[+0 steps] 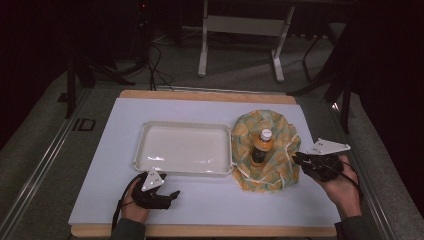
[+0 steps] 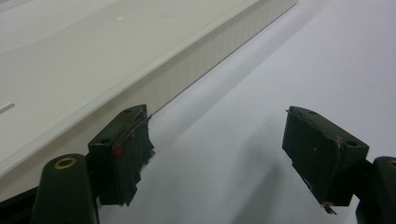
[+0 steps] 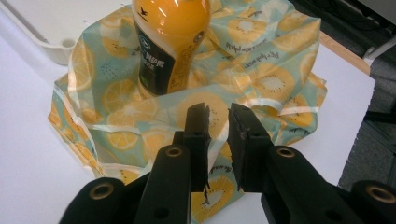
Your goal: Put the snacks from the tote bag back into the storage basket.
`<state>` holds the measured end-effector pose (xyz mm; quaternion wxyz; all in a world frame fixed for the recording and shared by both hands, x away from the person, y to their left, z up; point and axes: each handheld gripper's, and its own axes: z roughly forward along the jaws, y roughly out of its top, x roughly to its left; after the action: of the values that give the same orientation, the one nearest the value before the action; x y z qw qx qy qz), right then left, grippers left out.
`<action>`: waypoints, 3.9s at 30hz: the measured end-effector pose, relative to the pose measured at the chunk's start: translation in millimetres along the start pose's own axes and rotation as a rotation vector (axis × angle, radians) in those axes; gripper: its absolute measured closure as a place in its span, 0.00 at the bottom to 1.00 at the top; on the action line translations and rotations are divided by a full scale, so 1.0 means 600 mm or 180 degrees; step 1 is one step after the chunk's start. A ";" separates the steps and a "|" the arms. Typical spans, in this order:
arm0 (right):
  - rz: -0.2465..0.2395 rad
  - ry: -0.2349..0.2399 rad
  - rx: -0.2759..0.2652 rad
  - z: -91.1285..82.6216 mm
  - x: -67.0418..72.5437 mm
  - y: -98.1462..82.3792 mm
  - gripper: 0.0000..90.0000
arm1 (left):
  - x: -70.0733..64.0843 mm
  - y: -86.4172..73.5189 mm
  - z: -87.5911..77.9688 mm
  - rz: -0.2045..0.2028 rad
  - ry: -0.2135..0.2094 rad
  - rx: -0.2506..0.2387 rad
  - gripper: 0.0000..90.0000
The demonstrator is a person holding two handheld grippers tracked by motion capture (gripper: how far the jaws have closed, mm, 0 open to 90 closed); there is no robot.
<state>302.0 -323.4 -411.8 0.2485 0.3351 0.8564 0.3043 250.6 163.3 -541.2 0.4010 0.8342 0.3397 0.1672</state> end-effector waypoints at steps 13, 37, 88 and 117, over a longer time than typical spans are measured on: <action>-0.0186 0.0046 0.0114 0.007 0.000 0.031 0.87 | 0.001 0.000 0.000 0.0005 -0.0017 0.0002 0.26; -0.0456 0.0109 0.0253 0.028 0.004 0.087 0.85 | 0.001 -0.001 -0.001 -0.0018 -0.0020 -0.0025 0.26; -0.0800 0.0187 0.0574 0.068 0.009 0.165 0.59 | 0.002 0.000 -0.001 -0.0010 -0.0034 -0.0013 0.26; -0.0970 0.0095 0.0847 0.102 0.020 0.205 0.55 | 0.002 0.000 0.001 -0.0013 -0.0042 0.0012 0.26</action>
<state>384.8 -220.6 -372.3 0.2325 0.2270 0.9334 0.1522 251.6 163.7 -541.3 0.4021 0.8353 0.3391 0.1602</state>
